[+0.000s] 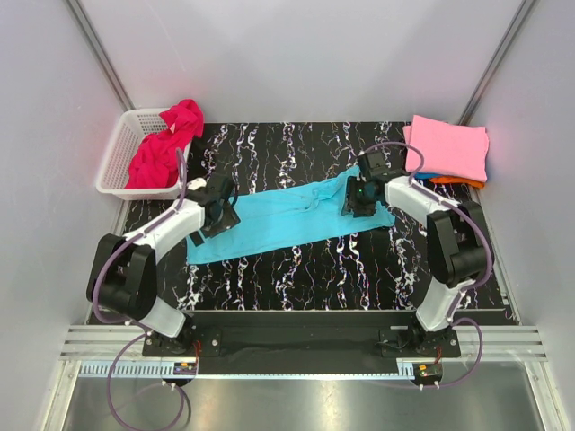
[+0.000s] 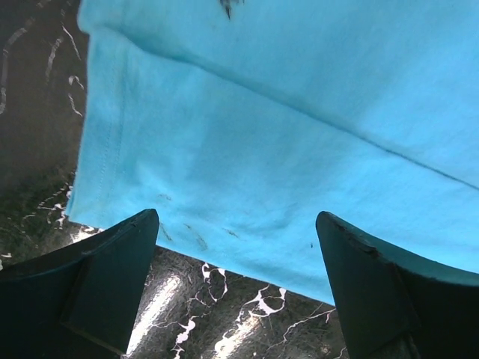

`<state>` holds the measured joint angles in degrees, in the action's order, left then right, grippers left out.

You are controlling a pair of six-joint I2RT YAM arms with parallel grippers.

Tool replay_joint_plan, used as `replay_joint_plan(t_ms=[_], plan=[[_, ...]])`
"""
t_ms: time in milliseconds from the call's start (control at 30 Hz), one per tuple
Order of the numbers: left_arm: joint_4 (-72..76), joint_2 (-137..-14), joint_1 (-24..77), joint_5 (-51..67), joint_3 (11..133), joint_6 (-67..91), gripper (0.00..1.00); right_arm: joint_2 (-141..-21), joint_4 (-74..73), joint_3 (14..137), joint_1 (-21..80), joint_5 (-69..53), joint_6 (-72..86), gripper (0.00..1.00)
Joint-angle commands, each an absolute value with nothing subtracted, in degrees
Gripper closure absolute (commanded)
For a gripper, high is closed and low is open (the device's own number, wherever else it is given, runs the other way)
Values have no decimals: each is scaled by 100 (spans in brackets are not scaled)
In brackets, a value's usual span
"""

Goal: Fold and stack the t-shirts
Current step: Fold the tshirt

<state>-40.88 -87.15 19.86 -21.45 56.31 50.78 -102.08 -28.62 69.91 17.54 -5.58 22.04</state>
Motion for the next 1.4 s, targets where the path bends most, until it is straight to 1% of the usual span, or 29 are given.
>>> replay_joint_plan(t_ms=[0, 133, 333, 567, 600, 667, 833, 933, 967, 1100, 1367], plan=[[-4184, -8639, 1943, -2645, 6020, 4878, 6, -10388, -2453, 7022, 1925, -747, 2372, 52], [-4157, -9140, 1619, -2567, 6336, 4694, 5, -10652, -2391, 7127, 1934, -686, 2495, 52], [-3902, -9966, 1134, -1864, 6767, 4342, 6, -10810, -2452, 7172, 1934, -282, 2751, 52], [-3858, -10617, 993, -1521, 6786, 4175, 5, -11214, -2934, 7532, 1934, 332, 2751, 51], [-3876, -10635, 976, -1512, 6742, 4157, 12, -11302, -3014, 7619, 1925, 412, 2725, 51], [-3876, -10469, 967, -1503, 6575, 4183, 7, -11565, -3268, 7935, 1907, 570, 2698, 50], [-4025, -9827, 949, -1205, 6031, 4219, 7, -12180, -3814, 8962, 1758, 650, 2470, 46], [-4025, -9502, 975, -950, 5679, 4236, 7, -12497, -4121, 9561, 1714, 703, 2242, 46], [-4060, -9283, 1002, -880, 5591, 4262, 8, -12576, -4253, 9693, 1705, 712, 2146, 45], [-4043, -8799, 1510, -932, 5038, 4491, 7, -13251, -4780, 10728, 1705, 826, 1628, 44], [-4025, -8385, 2293, -739, 4360, 4895, 7, -14553, -5896, 12724, 1644, 905, 1038, 43]])
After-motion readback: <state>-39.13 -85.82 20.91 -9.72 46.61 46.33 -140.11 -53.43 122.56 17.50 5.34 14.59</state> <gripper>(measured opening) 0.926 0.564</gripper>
